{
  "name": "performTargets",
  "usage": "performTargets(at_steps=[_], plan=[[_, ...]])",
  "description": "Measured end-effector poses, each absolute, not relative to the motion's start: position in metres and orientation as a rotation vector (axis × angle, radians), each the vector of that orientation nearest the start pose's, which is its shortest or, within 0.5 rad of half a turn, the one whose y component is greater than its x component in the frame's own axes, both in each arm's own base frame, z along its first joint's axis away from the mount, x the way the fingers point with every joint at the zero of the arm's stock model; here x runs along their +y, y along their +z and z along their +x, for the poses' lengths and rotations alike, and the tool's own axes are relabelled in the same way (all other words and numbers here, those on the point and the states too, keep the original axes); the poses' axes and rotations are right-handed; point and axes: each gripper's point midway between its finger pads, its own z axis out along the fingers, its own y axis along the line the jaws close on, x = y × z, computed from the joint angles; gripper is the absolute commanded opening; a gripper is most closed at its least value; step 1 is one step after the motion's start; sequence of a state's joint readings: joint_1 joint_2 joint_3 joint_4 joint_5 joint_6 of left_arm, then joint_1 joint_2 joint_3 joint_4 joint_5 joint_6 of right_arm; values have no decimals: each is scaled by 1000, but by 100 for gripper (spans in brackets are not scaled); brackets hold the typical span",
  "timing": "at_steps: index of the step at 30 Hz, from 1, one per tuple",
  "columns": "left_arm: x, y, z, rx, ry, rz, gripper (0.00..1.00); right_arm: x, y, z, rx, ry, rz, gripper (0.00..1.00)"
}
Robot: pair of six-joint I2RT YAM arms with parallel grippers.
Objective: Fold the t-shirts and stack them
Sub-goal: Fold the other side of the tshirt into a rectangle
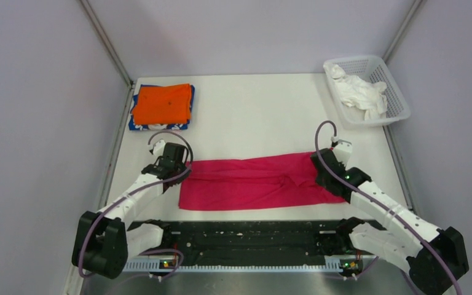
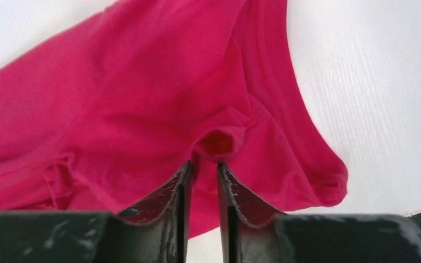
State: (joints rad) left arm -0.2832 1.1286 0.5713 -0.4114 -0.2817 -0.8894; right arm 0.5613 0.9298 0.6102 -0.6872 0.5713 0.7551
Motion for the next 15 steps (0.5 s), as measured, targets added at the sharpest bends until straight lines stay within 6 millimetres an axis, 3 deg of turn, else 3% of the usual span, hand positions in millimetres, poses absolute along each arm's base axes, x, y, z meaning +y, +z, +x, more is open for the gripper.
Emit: performTargets(at_steps=[6,7,8,9,10,15], plan=[[-52,51,248,2324,-128,-897,56,66,79,189,2406,28,465,61],[-51,53,246,2317,-126,-907,65,68,83,185,2402,63,467,70],[-49,54,244,2312,-121,-917,76,70,87,183,2392,96,470,88],[-48,56,241,2311,-118,-921,91,72,92,181,2375,129,475,97],[-46,58,239,2308,-112,-927,96,73,98,181,2352,162,481,99],[-45,82,240,2273,-134,-920,99,75,134,187,2241,256,467,99]])
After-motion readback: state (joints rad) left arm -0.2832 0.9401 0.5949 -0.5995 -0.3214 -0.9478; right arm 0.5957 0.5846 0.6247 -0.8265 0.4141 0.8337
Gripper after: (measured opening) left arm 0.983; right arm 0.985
